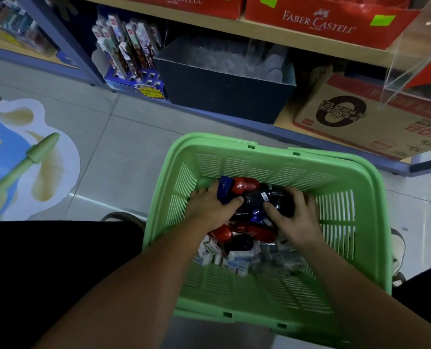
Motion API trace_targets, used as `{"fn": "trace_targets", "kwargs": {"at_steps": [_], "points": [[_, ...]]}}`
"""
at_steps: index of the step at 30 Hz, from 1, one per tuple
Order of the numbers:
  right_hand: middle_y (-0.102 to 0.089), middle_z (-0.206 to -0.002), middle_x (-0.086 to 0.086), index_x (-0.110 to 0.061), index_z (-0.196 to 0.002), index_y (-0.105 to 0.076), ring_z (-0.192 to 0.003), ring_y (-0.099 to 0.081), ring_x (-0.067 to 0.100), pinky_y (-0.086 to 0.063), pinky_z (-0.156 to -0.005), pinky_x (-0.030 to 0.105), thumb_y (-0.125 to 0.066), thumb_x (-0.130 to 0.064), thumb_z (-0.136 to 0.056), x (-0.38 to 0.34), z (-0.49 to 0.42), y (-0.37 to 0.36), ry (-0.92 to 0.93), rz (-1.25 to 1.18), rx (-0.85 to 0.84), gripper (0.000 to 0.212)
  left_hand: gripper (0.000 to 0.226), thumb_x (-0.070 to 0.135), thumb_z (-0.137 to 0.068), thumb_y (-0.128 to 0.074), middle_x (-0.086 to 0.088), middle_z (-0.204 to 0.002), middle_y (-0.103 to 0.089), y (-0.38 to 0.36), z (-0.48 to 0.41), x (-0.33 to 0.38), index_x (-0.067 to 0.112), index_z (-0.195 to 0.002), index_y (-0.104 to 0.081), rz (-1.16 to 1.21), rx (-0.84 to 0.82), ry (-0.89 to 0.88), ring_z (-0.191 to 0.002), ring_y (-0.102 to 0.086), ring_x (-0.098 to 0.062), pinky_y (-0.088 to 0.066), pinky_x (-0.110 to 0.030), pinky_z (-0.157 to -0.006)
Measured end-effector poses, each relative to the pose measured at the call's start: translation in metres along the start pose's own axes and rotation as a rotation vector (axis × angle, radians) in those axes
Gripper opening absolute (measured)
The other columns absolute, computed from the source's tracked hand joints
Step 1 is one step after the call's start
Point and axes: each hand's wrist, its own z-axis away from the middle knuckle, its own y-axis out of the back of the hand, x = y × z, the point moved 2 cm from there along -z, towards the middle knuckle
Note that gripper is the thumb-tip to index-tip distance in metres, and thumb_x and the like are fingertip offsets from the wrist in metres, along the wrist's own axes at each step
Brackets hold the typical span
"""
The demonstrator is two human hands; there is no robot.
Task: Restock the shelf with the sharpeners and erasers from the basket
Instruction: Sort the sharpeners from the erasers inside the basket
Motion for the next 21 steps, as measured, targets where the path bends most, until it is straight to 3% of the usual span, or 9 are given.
{"fn": "trace_targets", "kwargs": {"at_steps": [5, 9, 12, 14, 18, 21], "points": [[-0.02, -0.163, 0.008, -0.045, -0.152, -0.036, -0.153, -0.019, 0.033, -0.03, -0.119, 0.055, -0.059, -0.075, -0.089, -0.002, 0.006, 0.0, -0.017, 0.101, -0.016, 0.073, 0.095, 0.098, -0.073, -0.036, -0.003, -0.163, -0.035, 0.01, 0.002, 0.003, 0.054, -0.156, -0.02, 0.094, -0.116, 0.017, -0.146, -0.036, -0.038, -0.037, -0.05, -0.115], [-0.037, -0.148, 0.007, -0.045, -0.146, -0.037, -0.144, -0.031, 0.036, -0.04, -0.11, 0.056, -0.042, -0.088, -0.087, -0.005, 0.006, 0.003, 0.0, 0.325, -0.002, 0.073, 0.092, 0.094, -0.077, -0.044, 0.001, -0.17, -0.019, 0.015, 0.002, 0.004, 0.053, -0.157, -0.023, 0.252, -0.162, 0.061, -0.149, -0.035, -0.035, -0.036, -0.049, -0.118], [-0.05, -0.135, 0.011, -0.038, -0.135, -0.044, -0.131, -0.045, 0.034, -0.042, -0.102, 0.048, -0.04, -0.088, -0.088, -0.007, 0.007, 0.004, 0.016, 0.437, 0.029, 0.068, 0.098, 0.091, -0.068, -0.056, 0.001, -0.164, -0.036, 0.014, -0.001, 0.002, 0.05, -0.154, -0.033, 0.407, -0.22, 0.094, -0.141, -0.046, -0.031, -0.039, -0.051, -0.115], [-0.048, -0.136, 0.012, -0.035, -0.133, -0.042, -0.129, -0.048, 0.036, -0.044, -0.102, 0.048, -0.04, -0.088, -0.088, -0.008, 0.009, 0.002, -0.009, 0.404, 0.004, 0.07, 0.096, 0.084, -0.067, -0.064, 0.004, -0.153, -0.047, 0.011, -0.001, 0.003, 0.048, -0.152, -0.037, 0.471, -0.258, 0.103, -0.131, -0.054, -0.026, -0.044, -0.049, -0.112], [-0.045, -0.132, 0.013, -0.032, -0.131, -0.038, -0.125, -0.05, 0.039, -0.048, -0.1, 0.052, -0.037, -0.089, -0.088, -0.006, 0.01, -0.001, -0.026, 0.396, -0.01, 0.072, 0.092, 0.077, -0.068, -0.065, 0.001, -0.152, -0.041, 0.001, 0.007, 0.009, 0.053, -0.151, -0.033, 0.5, -0.258, 0.061, -0.129, -0.056, -0.029, -0.046, -0.046, -0.111], [-0.046, -0.134, 0.014, -0.031, -0.136, -0.042, -0.125, -0.051, 0.04, -0.048, -0.099, 0.051, -0.035, -0.087, -0.089, -0.003, 0.011, 0.0, -0.027, 0.422, 0.022, 0.074, 0.073, 0.072, -0.085, -0.056, 0.004, -0.155, -0.034, -0.006, 0.026, 0.014, 0.054, -0.152, -0.034, 0.644, -0.246, 0.03, -0.136, -0.049, -0.026, -0.042, -0.047, -0.115]]}}
